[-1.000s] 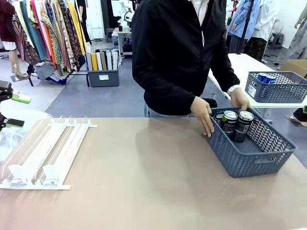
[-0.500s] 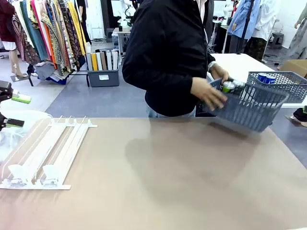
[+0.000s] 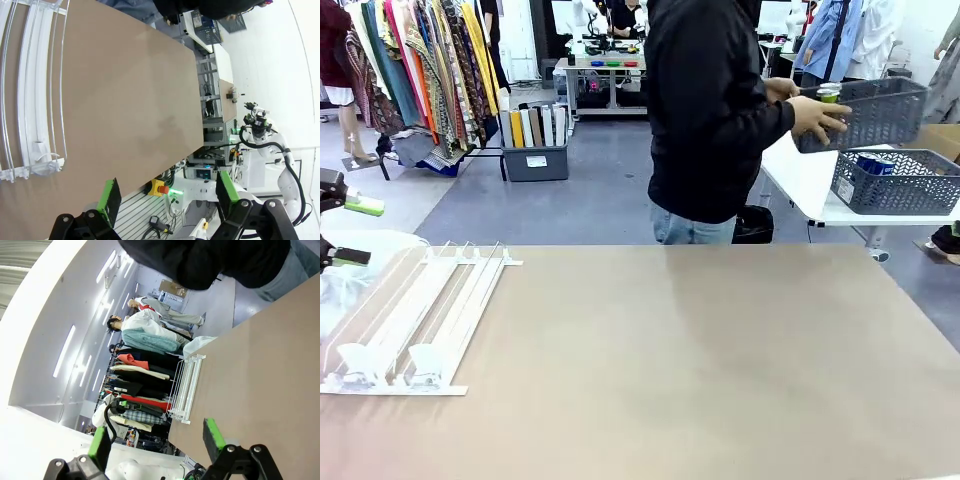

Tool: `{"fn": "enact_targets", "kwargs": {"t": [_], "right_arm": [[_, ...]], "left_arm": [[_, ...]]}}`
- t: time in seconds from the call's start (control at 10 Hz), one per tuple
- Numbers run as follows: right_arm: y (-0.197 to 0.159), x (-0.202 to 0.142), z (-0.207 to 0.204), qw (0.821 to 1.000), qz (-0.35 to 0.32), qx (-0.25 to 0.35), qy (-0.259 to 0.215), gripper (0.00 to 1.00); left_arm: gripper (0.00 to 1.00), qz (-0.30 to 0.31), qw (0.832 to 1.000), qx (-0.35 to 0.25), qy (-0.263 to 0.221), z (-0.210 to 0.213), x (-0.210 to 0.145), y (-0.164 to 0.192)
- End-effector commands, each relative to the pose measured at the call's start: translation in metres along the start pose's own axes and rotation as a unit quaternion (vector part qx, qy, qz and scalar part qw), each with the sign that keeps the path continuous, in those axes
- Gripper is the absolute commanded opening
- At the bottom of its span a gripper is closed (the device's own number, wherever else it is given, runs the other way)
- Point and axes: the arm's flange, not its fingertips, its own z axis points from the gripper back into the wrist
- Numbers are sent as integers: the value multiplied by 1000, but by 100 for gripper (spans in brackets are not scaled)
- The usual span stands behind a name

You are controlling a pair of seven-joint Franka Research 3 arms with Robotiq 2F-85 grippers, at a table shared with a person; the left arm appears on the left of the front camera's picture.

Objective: Retrieve and store the cans from the dispenser.
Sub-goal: Pick up one can from the Automatic Can Dispenser and place it in the middle of the table.

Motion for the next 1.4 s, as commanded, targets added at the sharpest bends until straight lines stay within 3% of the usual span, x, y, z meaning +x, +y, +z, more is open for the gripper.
{"fn": "enact_targets", "kwargs": {"t": [0.0, 1.3], "right_arm": [[4, 2, -1, 1000, 0, 7, -4, 100], [4, 2, -1, 1000, 0, 7, -4, 100]], "left_arm": [[100, -1, 1000, -10, -2, 0, 2, 0], [100, -1, 1000, -10, -2, 0, 2, 0]]}}
